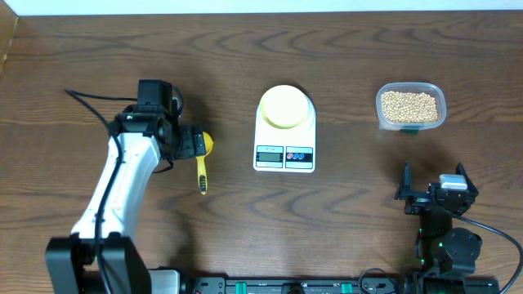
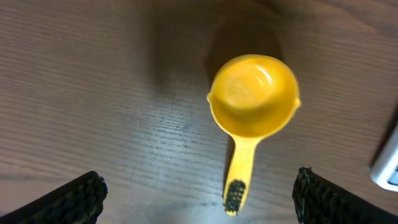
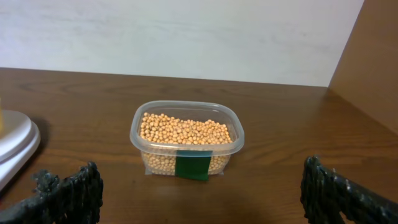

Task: Scoop item into bowl and weigh 50g on scale
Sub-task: 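Lower the left gripper onto the yellow scoop's cup rim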

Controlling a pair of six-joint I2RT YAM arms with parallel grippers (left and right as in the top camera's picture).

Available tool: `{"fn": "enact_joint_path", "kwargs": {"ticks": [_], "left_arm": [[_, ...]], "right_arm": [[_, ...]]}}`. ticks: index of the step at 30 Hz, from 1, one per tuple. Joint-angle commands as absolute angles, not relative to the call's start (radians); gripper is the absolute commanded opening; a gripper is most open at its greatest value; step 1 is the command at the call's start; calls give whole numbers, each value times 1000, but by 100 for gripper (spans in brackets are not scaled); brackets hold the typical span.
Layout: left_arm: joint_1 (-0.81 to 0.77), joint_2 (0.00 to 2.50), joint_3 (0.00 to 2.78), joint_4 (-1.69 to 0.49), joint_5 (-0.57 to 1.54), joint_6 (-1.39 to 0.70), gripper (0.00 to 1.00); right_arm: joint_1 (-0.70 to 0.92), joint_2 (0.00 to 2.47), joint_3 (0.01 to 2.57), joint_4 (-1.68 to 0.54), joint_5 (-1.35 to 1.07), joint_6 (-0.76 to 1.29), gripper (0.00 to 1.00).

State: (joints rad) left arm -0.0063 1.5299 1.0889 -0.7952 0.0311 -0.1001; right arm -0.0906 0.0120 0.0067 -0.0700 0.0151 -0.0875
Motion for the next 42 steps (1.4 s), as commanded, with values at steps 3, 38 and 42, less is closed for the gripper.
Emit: {"fn": "enact_joint_path", "kwargs": {"ticks": [3, 38, 42], "left_arm": [[16, 1601, 1114, -766, 10, -86, 97], [33, 1778, 1110, -636, 10, -78, 98], [33, 1802, 1110, -630, 10, -61, 98]], "right_arm": [[-97, 7, 5, -73, 20, -80, 99], [-97, 7, 5, -73, 20, -80, 99], [-97, 7, 5, -73, 20, -80, 99]]}}
